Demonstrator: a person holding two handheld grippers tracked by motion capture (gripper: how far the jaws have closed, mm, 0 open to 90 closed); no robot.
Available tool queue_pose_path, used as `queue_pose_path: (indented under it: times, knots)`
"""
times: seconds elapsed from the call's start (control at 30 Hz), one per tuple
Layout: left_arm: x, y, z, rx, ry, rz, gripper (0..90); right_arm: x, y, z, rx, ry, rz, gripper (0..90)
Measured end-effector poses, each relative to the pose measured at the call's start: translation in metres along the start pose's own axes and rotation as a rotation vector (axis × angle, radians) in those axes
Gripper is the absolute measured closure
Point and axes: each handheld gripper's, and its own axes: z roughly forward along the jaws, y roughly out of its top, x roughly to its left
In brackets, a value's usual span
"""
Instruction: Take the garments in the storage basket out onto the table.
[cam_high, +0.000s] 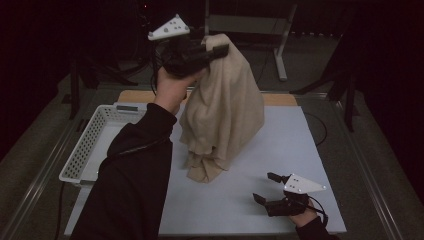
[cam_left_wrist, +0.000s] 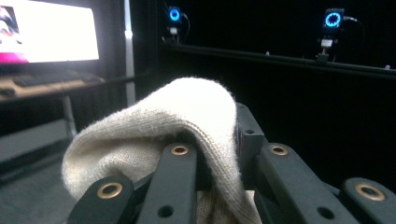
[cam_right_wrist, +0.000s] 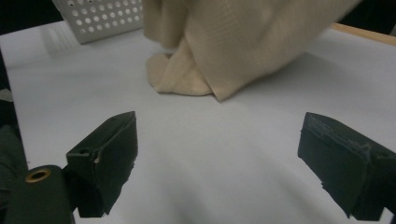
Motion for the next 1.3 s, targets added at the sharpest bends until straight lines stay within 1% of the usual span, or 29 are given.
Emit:
queue_pose_path:
  times: [0.03,0.07,0.1,0.13,0.17,0.2,0.23,0.27,0.3,0.4,0.43,0.47,0.5,0.53,0.57,0.6,0.63,0.67,0.73,0.77,0.8,0.83,0.87,1.07,1.1,1.2,1.23,1.27,1.3]
  knots:
    - [0.002,-0.013,0.007,0.018,-0.007,-0.018,82.5,0.000,0.000,0.000,-0.001,-0.004,0.002,12.2]
    - [0.002,-0.013,0.007,0.018,-0.007,-0.018,82.5,0.000,0.000,0.000,-0.001,-0.004,0.002,12.2]
    - [0.005,-0.027,0.013,0.025,-0.020,-0.050,82.4,0.000,0.000,-0.001,0.001,-0.009,-0.002,12.2]
    - [0.005,-0.027,0.013,0.025,-0.020,-0.050,82.4,0.000,0.000,-0.001,0.001,-0.009,-0.002,12.2]
    - [0.006,-0.038,0.017,0.032,-0.025,-0.065,82.4,-0.001,0.000,-0.002,-0.004,-0.012,-0.002,12.2]
    - [0.006,-0.038,0.017,0.032,-0.025,-0.065,82.4,-0.001,0.000,-0.002,-0.004,-0.012,-0.002,12.2]
    - [0.006,-0.046,0.021,0.042,-0.033,-0.075,82.4,-0.001,0.000,-0.003,-0.013,-0.019,-0.001,12.2]
    - [0.006,-0.046,0.021,0.042,-0.033,-0.075,82.4,-0.001,0.000,-0.003,-0.013,-0.019,-0.001,12.2]
    - [0.006,-0.053,0.024,0.049,-0.041,-0.084,82.4,-0.001,0.000,-0.003,-0.016,-0.028,0.001,12.2]
    - [0.004,-0.060,0.027,0.064,-0.045,-0.086,82.3,-0.002,0.000,-0.003,-0.010,-0.033,0.000,12.2]
    - [0.002,-0.068,0.031,0.093,-0.043,-0.070,82.3,-0.001,0.000,-0.003,-0.013,-0.032,-0.001,12.2]
    - [0.002,-0.068,0.031,0.093,-0.043,-0.070,82.3,-0.001,0.000,-0.003,-0.013,-0.032,-0.001,12.2]
    - [0.000,-0.077,0.034,0.117,-0.044,-0.068,82.2,-0.001,0.000,-0.004,-0.013,-0.033,-0.001,12.2]
    - [0.000,-0.077,0.034,0.117,-0.044,-0.068,82.3,-0.001,0.000,-0.004,-0.013,-0.033,-0.001,12.2]
    - [-0.002,-0.086,0.037,0.131,-0.044,-0.075,82.2,-0.001,0.000,-0.004,-0.013,-0.033,-0.002,12.2]
    - [-0.002,-0.086,0.037,0.131,-0.044,-0.075,82.2,-0.001,0.000,-0.004,-0.013,-0.033,-0.002,12.2]
    - [-0.002,-0.095,0.038,0.139,-0.050,-0.082,82.2,-0.001,0.000,-0.004,-0.012,-0.033,-0.001,12.2]
    - [-0.002,-0.095,0.038,0.139,-0.050,-0.082,82.2,-0.001,0.000,-0.004,-0.012,-0.033,-0.001,12.2]
    - [-0.002,-0.103,0.040,0.144,-0.060,-0.097,82.1,-0.001,0.000,-0.003,-0.013,-0.034,0.000,12.2]
    - [-0.003,-0.110,0.043,0.167,-0.054,-0.087,82.1,-0.001,0.000,-0.003,-0.012,-0.035,-0.004,12.2]
    - [-0.003,-0.110,0.043,0.167,-0.054,-0.087,82.1,-0.001,0.000,-0.003,-0.012,-0.035,-0.004,12.2]
    - [-0.004,-0.116,0.046,0.189,-0.046,-0.077,82.1,-0.001,0.000,-0.003,-0.012,-0.035,-0.003,12.2]
    - [-0.004,-0.117,0.047,0.195,-0.046,-0.074,82.1,0.000,0.000,-0.003,-0.013,-0.034,-0.002,12.2]
    - [-0.002,-0.133,0.057,0.240,-0.065,-0.092,81.5,0.000,0.000,-0.003,-0.010,-0.036,-0.002,12.2]
    - [-0.002,-0.140,0.062,0.265,-0.074,-0.095,81.3,0.000,0.000,-0.003,-0.010,-0.034,-0.001,12.2]
    - [-0.002,-0.148,0.067,0.288,-0.093,-0.095,80.8,0.000,0.000,-0.002,-0.009,-0.034,-0.002,12.2]
    - [-0.004,-0.156,0.073,0.307,-0.104,-0.095,80.7,0.000,0.000,-0.003,-0.009,-0.034,-0.003,12.2]
    - [-0.004,-0.156,0.073,0.307,-0.104,-0.095,80.4,0.000,0.000,-0.003,-0.009,-0.034,-0.003,12.2]
    - [-0.006,-0.162,0.078,0.318,-0.101,-0.086,80.1,0.000,0.000,-0.003,-0.010,-0.032,-0.001,12.2]
